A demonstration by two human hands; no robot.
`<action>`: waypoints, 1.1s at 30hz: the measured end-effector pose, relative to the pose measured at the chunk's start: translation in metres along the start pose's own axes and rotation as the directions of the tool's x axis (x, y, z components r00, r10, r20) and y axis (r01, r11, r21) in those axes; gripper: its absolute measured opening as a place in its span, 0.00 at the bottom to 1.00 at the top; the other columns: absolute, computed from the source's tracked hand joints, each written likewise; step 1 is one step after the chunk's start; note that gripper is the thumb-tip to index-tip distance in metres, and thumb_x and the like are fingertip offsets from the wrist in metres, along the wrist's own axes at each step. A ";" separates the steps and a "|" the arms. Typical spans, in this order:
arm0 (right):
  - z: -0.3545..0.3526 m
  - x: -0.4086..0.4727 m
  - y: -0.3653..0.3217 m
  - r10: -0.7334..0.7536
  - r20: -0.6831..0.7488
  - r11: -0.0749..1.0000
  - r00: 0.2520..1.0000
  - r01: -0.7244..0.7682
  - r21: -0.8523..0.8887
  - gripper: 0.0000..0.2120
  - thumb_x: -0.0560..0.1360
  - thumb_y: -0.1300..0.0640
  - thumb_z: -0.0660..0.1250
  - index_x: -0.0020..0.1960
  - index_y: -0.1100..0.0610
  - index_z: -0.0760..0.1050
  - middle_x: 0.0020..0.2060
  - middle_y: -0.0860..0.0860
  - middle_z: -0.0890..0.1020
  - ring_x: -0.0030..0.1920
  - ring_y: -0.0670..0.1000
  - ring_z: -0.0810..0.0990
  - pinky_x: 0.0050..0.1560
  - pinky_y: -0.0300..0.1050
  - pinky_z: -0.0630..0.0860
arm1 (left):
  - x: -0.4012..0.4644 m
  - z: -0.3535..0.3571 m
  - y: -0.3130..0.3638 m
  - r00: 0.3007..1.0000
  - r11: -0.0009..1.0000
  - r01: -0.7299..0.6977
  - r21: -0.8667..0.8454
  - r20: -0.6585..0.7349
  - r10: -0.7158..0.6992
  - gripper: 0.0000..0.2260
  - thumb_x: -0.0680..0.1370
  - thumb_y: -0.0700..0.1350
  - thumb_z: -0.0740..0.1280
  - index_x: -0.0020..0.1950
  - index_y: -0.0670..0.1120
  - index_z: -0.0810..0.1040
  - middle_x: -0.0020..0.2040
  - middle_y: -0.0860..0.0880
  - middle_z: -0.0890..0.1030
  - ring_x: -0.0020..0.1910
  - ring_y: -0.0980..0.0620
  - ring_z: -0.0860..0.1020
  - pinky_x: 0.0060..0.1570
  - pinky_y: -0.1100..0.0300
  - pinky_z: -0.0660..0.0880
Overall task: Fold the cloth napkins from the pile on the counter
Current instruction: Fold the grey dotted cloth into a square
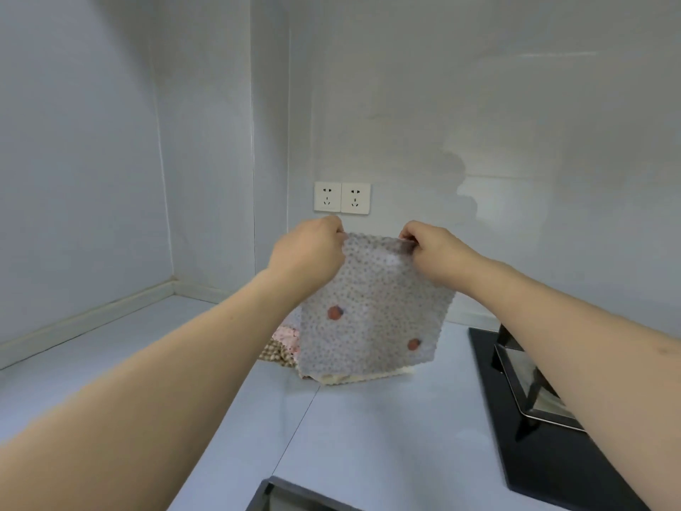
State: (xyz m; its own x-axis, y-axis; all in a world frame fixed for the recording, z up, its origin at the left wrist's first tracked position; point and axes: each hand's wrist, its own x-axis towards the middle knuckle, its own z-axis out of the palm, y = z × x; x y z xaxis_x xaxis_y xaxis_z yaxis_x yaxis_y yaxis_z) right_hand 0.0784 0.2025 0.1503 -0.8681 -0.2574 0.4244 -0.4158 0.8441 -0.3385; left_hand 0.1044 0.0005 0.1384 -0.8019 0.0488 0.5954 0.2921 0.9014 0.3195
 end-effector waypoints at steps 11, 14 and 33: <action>-0.046 -0.093 0.002 0.166 0.214 0.919 0.963 -0.072 -0.387 0.08 0.77 0.63 0.59 0.43 0.56 0.74 0.44 0.55 0.79 0.46 0.57 0.77 0.40 0.43 0.72 | -0.065 -0.022 0.033 0.983 0.996 -0.077 0.033 0.171 0.070 0.08 0.82 0.44 0.57 0.52 0.48 0.76 0.47 0.49 0.79 0.46 0.47 0.77 0.48 0.50 0.77; -0.040 -0.103 0.016 0.187 0.241 0.922 0.952 -0.085 -0.379 0.10 0.77 0.64 0.58 0.50 0.57 0.77 0.49 0.56 0.80 0.50 0.58 0.79 0.48 0.48 0.76 | -0.071 -0.009 0.032 0.976 0.997 -0.066 0.046 0.209 0.055 0.08 0.82 0.43 0.57 0.53 0.48 0.76 0.46 0.49 0.79 0.46 0.47 0.77 0.46 0.52 0.76; 0.068 -0.100 0.109 0.065 0.097 0.900 0.993 -0.017 -0.435 0.11 0.76 0.66 0.58 0.53 0.56 0.76 0.51 0.54 0.77 0.48 0.55 0.77 0.43 0.47 0.73 | -0.066 0.102 -0.013 0.972 0.977 -0.167 0.130 0.189 0.141 0.12 0.79 0.40 0.57 0.56 0.46 0.78 0.53 0.47 0.80 0.51 0.44 0.76 0.47 0.52 0.74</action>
State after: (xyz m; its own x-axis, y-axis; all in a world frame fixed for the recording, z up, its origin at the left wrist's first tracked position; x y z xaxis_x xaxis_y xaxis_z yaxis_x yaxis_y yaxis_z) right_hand 0.1015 0.2886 0.0133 -0.9155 -0.2463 0.3181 -0.2421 0.9688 0.0534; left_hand 0.1004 0.0295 0.0196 -0.8367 0.2558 0.4842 0.3518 0.9287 0.1171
